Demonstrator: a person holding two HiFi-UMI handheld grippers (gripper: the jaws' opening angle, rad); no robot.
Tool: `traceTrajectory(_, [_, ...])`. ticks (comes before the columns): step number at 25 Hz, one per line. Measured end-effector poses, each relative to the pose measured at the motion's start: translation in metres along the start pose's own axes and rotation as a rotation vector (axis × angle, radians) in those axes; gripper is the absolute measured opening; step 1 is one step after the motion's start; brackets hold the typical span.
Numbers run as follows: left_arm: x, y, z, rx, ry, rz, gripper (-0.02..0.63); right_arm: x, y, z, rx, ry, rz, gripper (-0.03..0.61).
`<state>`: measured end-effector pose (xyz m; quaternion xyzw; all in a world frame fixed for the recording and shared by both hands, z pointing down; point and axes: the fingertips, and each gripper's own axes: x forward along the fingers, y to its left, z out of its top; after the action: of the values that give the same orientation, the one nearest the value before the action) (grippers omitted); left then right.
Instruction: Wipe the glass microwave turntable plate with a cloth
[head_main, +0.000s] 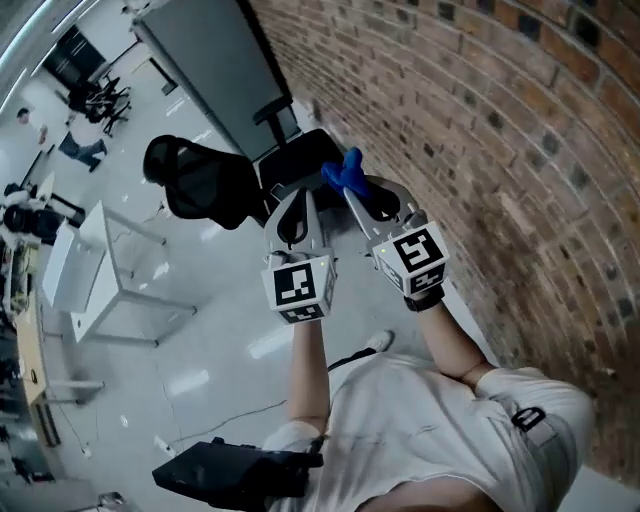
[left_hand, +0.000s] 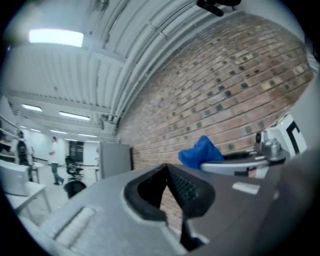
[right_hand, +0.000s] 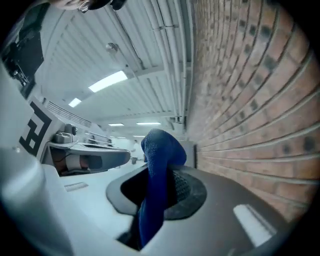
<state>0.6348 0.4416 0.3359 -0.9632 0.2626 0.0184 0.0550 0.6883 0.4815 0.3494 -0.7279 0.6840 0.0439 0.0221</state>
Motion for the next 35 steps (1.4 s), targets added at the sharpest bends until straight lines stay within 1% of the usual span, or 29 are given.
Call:
traceTrajectory(2, [-0.038, 0.066, -0.008, 0.018, 0.017, 0.168, 0.002, 0.043, 0.056, -0.006, 0.012, -0.008, 0.151, 0.061])
traceTrajectory(4, [-0.085, 0.123, -0.015, 0.033, 0.038, 0.335, 0.002, 0.074, 0.123, -0.012, 0.028, -0.004, 0.318, 0.061])
traceTrajectory(7, [-0.17, 0.182, -0.021, 0.038, 0.068, 0.572, 0.002, 0.094, 0.234, -0.022, 0.048, 0.016, 0.58, 0.061])
traceTrajectory(10, [-0.257, 0.221, -0.025, 0.048, 0.084, 0.783, 0.002, 0.09, 0.333, -0.019, 0.064, 0.008, 0.808, 0.061])
traceTrajectory(12, [-0.307, 0.235, -0.026, 0.042, 0.097, 0.906, 0.002, 0.081, 0.385, -0.008, 0.09, -0.012, 0.932, 0.061])
traceTrajectory(14, [-0.348, 0.242, -0.024, 0.038, 0.102, 1.0, 0.002, 0.068, 0.425, 0.004, 0.116, -0.028, 1.033, 0.061])
traceTrajectory(16, [-0.379, 0.247, -0.019, 0.042, 0.09, 1.073, 0.002, 0.051, 0.454, 0.008, 0.12, -0.035, 1.124, 0.061])
traceTrajectory(18, [-0.398, 0.25, -0.012, 0.053, 0.071, 1.125, 0.002, 0.039, 0.47, 0.003, 0.107, -0.02, 1.182, 0.061])
traceTrajectory(20, [-0.403, 0.249, -0.01, 0.058, 0.056, 1.153, 0.002, 0.035, 0.472, -0.002, 0.097, -0.008, 1.198, 0.061])
traceTrajectory(23, [-0.401, 0.254, -0.021, 0.041, 0.054, 1.172, 0.002, 0.037, 0.469, -0.01, 0.101, -0.001, 1.219, 0.061])
traceTrajectory(28, [-0.383, 0.274, -0.044, -0.015, 0.062, 1.185, 0.002, 0.061, 0.461, -0.025, 0.07, 0.046, 1.224, 0.061])
traceTrajectory(32, [-0.37, 0.295, -0.048, -0.024, 0.033, 1.218, 0.002, 0.088, 0.46, -0.024, 0.052, 0.028, 1.244, 0.061])
traceTrajectory(35, [-0.366, 0.306, -0.049, -0.025, 0.047, 1.247, 0.002, 0.106, 0.465, -0.022, 0.063, 0.03, 1.262, 0.061])
